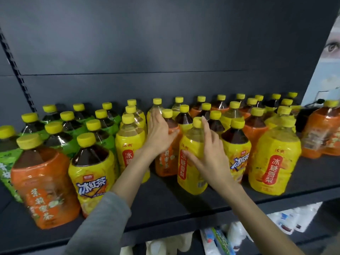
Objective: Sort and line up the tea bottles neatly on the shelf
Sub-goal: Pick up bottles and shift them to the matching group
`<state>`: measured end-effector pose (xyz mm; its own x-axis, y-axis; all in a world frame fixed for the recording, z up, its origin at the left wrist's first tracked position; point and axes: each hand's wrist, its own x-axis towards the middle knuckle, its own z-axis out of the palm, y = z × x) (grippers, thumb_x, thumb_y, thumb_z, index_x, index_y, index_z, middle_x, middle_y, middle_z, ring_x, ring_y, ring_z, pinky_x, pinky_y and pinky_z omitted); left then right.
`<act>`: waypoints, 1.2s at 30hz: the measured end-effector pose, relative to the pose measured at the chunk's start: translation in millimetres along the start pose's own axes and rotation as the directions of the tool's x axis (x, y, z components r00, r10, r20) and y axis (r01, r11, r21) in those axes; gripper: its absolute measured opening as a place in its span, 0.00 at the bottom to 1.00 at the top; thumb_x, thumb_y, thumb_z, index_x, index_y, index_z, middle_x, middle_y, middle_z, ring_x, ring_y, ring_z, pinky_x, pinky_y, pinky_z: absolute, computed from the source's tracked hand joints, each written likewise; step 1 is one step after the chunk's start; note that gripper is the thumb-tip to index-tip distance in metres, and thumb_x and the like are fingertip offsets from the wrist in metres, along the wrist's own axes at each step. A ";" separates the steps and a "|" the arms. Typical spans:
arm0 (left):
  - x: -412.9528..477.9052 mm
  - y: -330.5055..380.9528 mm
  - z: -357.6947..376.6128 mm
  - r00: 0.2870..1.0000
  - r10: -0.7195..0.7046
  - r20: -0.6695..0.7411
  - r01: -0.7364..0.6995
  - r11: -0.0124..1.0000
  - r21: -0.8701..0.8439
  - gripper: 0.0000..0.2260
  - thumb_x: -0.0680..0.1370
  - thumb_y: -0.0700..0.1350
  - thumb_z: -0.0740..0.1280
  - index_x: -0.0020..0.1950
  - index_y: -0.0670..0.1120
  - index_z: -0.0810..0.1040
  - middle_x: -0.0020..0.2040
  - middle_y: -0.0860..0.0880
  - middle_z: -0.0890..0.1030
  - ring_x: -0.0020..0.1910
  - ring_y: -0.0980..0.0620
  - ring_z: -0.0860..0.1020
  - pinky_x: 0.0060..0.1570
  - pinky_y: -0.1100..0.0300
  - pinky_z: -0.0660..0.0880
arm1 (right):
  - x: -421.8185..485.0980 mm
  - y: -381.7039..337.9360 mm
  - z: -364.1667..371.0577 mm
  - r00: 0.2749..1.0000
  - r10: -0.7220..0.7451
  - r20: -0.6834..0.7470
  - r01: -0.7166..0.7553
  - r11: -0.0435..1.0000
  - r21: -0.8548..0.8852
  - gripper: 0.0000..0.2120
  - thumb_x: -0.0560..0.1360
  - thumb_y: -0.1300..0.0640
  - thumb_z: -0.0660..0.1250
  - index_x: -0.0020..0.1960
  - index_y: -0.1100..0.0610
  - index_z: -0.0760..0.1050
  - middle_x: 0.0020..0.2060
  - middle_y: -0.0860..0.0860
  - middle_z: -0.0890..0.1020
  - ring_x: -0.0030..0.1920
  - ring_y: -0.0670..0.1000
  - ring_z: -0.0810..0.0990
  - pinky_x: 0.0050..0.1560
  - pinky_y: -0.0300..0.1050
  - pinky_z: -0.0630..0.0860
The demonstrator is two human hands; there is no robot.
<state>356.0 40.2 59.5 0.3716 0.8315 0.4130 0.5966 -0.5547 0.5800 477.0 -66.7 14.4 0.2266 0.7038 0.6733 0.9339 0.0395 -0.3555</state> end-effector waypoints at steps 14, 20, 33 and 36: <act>-35.9 2.7 6.9 0.990 -0.014 -0.137 0.038 0.983 0.177 0.42 0.67 0.51 0.77 0.72 0.47 0.55 0.66 0.45 0.62 0.65 0.42 0.68 0.59 0.53 0.72 | -6.5 16.6 -2.9 0.999 -0.048 -0.022 0.050 0.992 0.115 0.44 0.72 0.37 0.63 0.74 0.40 0.35 0.68 0.55 0.66 0.66 0.55 0.67 0.50 0.49 0.74; -68.9 -0.6 -19.7 0.976 -0.114 -0.184 0.147 0.973 0.180 0.44 0.65 0.58 0.76 0.73 0.49 0.55 0.68 0.47 0.63 0.65 0.44 0.69 0.56 0.51 0.73 | -3.2 18.4 -4.0 0.999 -0.038 0.021 0.032 0.976 0.216 0.45 0.71 0.38 0.66 0.74 0.37 0.36 0.68 0.53 0.66 0.66 0.53 0.68 0.52 0.50 0.75; -120.6 -33.1 -76.3 0.999 -0.050 0.013 0.050 0.999 -0.019 0.49 0.65 0.57 0.68 0.76 0.57 0.39 0.73 0.61 0.54 0.67 0.63 0.56 0.65 0.59 0.64 | -7.0 15.2 7.7 0.990 -0.020 0.142 -0.035 0.926 0.376 0.50 0.65 0.51 0.77 0.74 0.44 0.45 0.70 0.42 0.54 0.68 0.36 0.52 0.68 0.45 0.59; -121.3 -36.9 -80.8 0.999 -0.003 0.041 0.006 0.998 -0.067 0.48 0.67 0.55 0.68 0.70 0.67 0.32 0.63 0.76 0.45 0.65 0.70 0.52 0.63 0.65 0.59 | 5.3 11.2 12.8 0.968 -0.032 0.247 -0.086 0.889 0.449 0.51 0.64 0.50 0.76 0.73 0.42 0.44 0.73 0.47 0.55 0.72 0.44 0.55 0.72 0.51 0.61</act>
<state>231.5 -42.7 44.8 0.3987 0.8336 0.3822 0.5497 -0.5509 0.6279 485.2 -53.4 5.6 0.1214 0.8558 0.5030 0.6870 0.2933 -0.6648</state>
